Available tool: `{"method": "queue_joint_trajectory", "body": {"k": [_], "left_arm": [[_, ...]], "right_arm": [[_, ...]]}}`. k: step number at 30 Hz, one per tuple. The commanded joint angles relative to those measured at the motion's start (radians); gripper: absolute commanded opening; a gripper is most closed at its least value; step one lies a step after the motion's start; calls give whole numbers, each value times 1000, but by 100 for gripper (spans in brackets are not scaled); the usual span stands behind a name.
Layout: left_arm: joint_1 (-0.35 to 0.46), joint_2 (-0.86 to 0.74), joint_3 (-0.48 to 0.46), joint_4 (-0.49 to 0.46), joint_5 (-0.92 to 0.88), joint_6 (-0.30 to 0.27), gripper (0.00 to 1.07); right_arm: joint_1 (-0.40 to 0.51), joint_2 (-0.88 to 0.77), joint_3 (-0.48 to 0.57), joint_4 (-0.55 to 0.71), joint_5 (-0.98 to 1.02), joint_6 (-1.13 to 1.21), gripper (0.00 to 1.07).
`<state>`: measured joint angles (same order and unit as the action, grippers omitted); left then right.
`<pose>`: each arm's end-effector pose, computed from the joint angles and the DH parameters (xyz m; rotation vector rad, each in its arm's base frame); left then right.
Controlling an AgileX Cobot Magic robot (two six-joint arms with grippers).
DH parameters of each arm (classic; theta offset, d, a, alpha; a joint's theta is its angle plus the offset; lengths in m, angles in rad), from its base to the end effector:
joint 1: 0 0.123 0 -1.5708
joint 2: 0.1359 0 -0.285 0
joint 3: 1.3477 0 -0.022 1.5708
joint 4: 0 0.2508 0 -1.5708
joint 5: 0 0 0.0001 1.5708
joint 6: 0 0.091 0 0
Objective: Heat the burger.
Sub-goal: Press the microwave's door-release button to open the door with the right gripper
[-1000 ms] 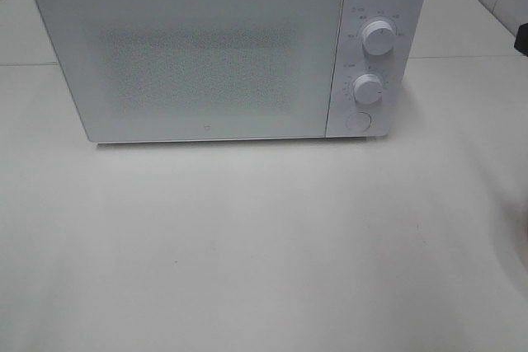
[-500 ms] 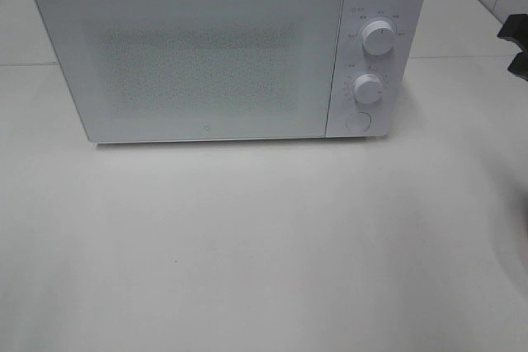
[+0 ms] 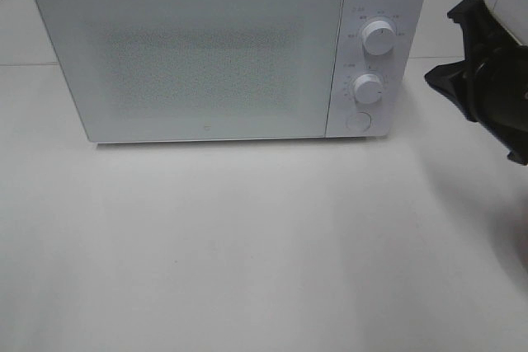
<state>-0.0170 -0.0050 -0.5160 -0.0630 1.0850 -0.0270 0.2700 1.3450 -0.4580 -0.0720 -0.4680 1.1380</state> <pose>-0.0087 -0.0049 0.2798 -0.0056 2.0475 -0.1028 0.2410 0.0698 0.2125 0.7676 1.8658 0.9201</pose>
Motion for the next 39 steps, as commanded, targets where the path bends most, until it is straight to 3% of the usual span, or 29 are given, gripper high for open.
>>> {"method": "queue_joint_trajectory", "body": {"k": [1,14,26,39], "left_arm": [[-1,-15,-1,-8,-15,7,100],[-1,-15,-1,-8,-15,7,100],[-1,-15,-1,-8,-15,7,100],[-1,-15,-1,-8,-15,7,100]], "right_arm": [[27,29,19,58,-91,36,0],[186,284,30,317,-326,143,0],[186,424,18,374,-443,212,0],[184,565,-108,388,-470,253,0]]}}
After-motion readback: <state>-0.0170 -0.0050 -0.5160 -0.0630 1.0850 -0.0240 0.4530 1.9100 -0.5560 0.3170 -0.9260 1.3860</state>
